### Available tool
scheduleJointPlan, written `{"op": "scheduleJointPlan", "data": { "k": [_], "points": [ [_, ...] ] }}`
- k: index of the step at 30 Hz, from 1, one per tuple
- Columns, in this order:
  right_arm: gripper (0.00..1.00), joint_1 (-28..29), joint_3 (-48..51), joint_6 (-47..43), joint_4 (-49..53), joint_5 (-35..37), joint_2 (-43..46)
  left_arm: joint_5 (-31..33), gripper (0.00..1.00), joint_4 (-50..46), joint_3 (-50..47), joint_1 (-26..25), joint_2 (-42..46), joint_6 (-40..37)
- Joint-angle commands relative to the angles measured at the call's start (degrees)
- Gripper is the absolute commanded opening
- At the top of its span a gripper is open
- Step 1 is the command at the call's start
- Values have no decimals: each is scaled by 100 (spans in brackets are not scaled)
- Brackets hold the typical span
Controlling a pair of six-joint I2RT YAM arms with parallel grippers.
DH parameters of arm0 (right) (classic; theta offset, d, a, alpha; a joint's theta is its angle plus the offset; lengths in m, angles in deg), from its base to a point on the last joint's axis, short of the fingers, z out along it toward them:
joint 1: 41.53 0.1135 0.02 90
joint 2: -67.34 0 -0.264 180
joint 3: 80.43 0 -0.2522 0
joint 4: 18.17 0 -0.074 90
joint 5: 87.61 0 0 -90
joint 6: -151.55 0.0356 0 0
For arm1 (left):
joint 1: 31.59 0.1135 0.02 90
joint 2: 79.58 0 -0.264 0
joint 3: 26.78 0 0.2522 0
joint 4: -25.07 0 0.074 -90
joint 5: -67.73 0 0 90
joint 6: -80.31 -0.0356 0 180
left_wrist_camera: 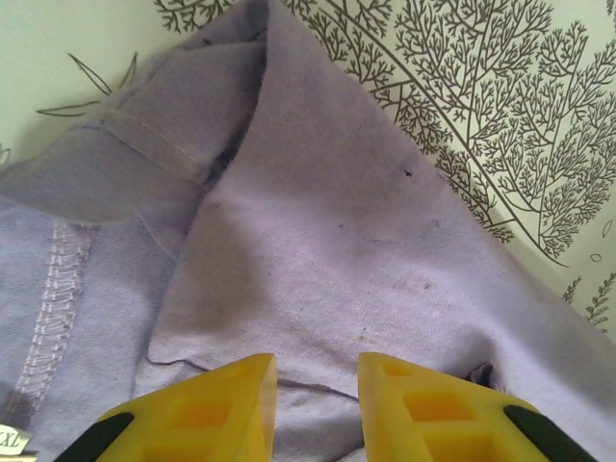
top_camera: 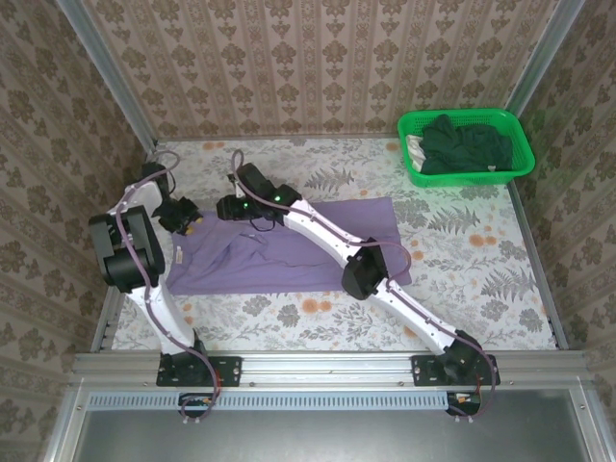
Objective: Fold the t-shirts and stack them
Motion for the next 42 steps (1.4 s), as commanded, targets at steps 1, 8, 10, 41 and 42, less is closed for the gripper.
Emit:
{"op": "scheduleJointPlan", "data": {
  "k": [1, 8, 10, 41, 42],
  "points": [
    [42, -60, -190, 188, 299, 125, -188, -26, 28, -54, 12, -56, -212, 197],
    [43, -104, 128, 192, 32, -29, -181, 174, 29, -141, 141, -150, -277, 182],
    [43, -104, 156, 183, 4, -106, -179, 244, 30, -150, 175, -164, -305, 159],
    [21, -27, 342, -532, 369, -953, 41, 538, 38, -161, 109, -162, -371, 120],
    [21, -25, 342, -575, 417, -899, 68, 541, 38, -161, 108, -162, -370, 115]
  ]
}}
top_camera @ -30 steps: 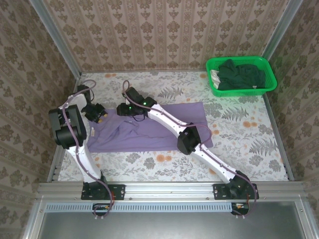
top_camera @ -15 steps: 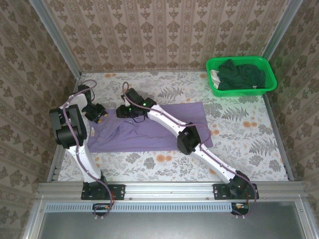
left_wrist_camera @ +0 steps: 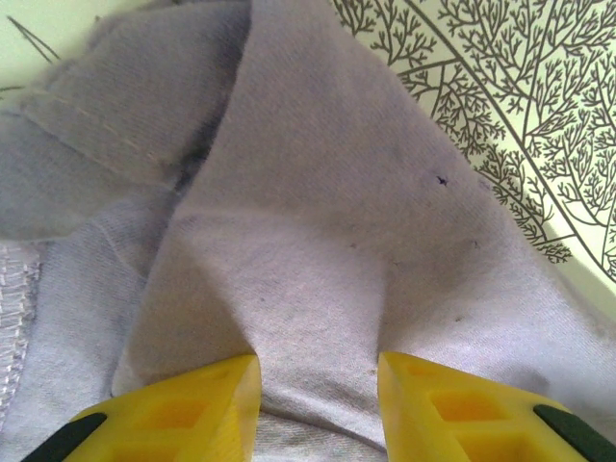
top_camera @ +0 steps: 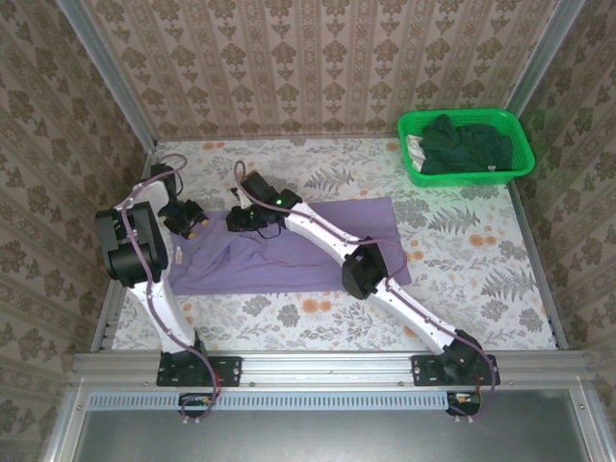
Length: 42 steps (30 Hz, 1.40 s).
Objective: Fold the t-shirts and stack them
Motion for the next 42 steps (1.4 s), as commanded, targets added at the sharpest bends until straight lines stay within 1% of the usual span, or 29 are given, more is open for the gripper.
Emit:
{"op": "scheduleJointPlan", "data": {
  "k": [1, 6, 9, 16, 21, 24, 29, 33, 38, 42],
  "points": [
    [21, 52, 26, -283, 314, -11, 271, 232, 39, -138, 48, 17, -93, 13],
    [16, 67, 16, -494, 422, 100, 462, 258, 39, -149, 65, 26, -87, 13],
    [11, 98, 17, -621, 430, 115, 589, 271, 39, -155, 74, 36, -112, 20],
    [8, 121, 8, -1017, 592, 113, 772, 293, 39, -142, 74, 48, -130, 39],
    [8, 132, -10, -1493, 856, -48, 874, 293, 39, -120, 48, 53, -131, 44],
    [11, 128, -5, -1836, 1052, -279, 929, 283, 39, -111, 47, 72, -139, 35],
    [14, 135, -19, -2361, 1455, -457, 934, 262, 39, -113, 38, 112, -146, 30],
    [14, 153, -17, -2539, 1623, -548, 962, 232, 40, -101, 39, 159, -164, 26],
    [15, 212, 2, -2672, 1800, -492, 1067, 193, 40, -116, 74, 197, -194, 5],
    [15, 224, 264, -2838, 2050, -427, 1267, 138, 40, -96, 81, 205, -218, 7]
  ]
}}
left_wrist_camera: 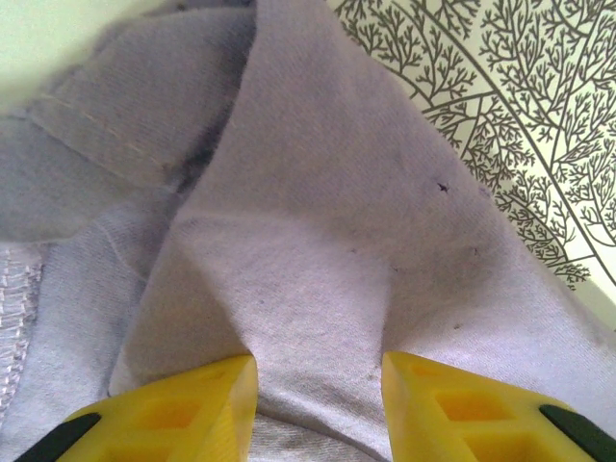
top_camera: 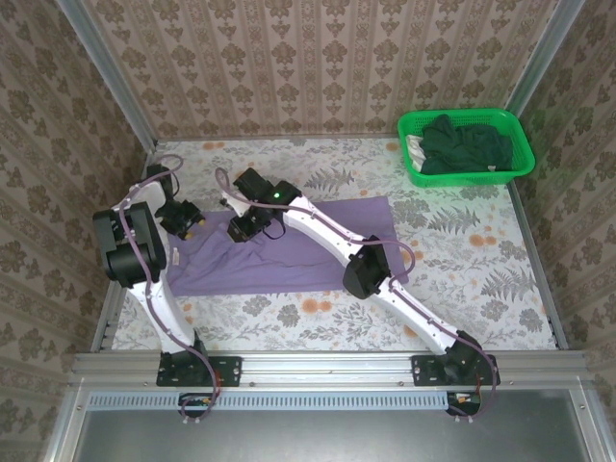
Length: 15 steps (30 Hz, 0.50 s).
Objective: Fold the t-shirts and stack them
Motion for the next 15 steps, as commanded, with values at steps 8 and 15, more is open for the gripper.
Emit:
{"op": "scheduleJointPlan", "data": {
  "k": [8, 15],
  "points": [
    [18, 36, 1392, -673, 681, 68, 1289, 28, 41, -83, 142, 61, -224, 28],
    [22, 49, 2966, -719, 332, 440, 2155, -42, 41, -48, 136, 29, -169, 39]
  ]
}}
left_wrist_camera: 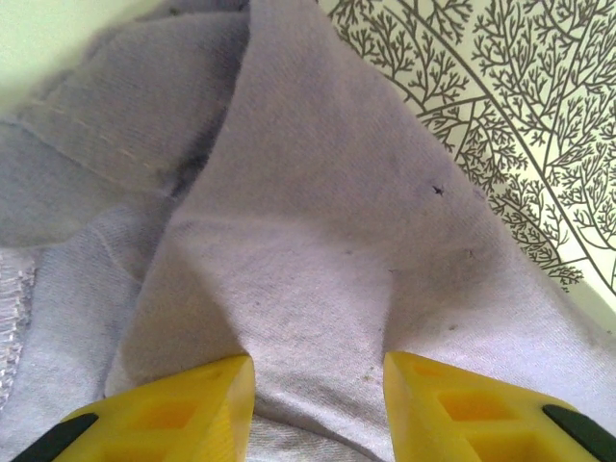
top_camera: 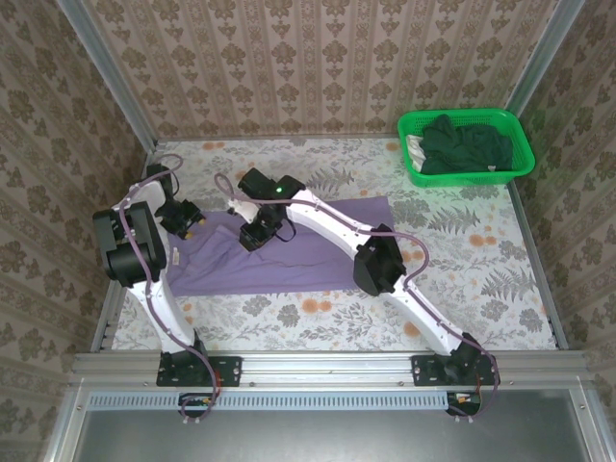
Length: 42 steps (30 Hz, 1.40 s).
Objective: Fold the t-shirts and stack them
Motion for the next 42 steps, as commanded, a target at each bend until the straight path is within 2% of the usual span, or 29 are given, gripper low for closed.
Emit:
{"op": "scheduleJointPlan", "data": {
  "k": [1, 4, 5, 7, 12, 17, 21, 30, 42],
  "points": [
    [25, 11, 968, 16, -378, 315, 839, -12, 42, -27, 89, 32, -120, 35],
    [44, -50, 1745, 702, -1487, 543, 1356, -54, 42, -26, 116, 22, -90, 48],
    [50, -85, 1704, 991, -1672, 641, 1357, -58, 42, -25, 132, 20, -84, 56],
    [53, -137, 1254, 1443, -1753, 749, 1122, -45, 42, -43, 150, 13, -77, 48],
    [57, -78, -712, 1953, -1510, 1118, -8, -39, 42, -40, 125, -4, -43, 48],
    [60, -75, -3594, 2264, -768, 984, -1641, -49, 42, -45, 94, -58, -26, 48],
    [58, -26, -3114, 2206, -930, 892, -1600, -24, 43, -65, 92, -55, -20, 20],
    [56, 65, -2712, 2254, -1354, 805, -1626, -31, 43, -101, 165, -59, -65, 22],
    [51, 250, -2660, 2244, -1352, 714, -1747, -23, 43, -88, 136, -57, -75, 19]
  ]
}}
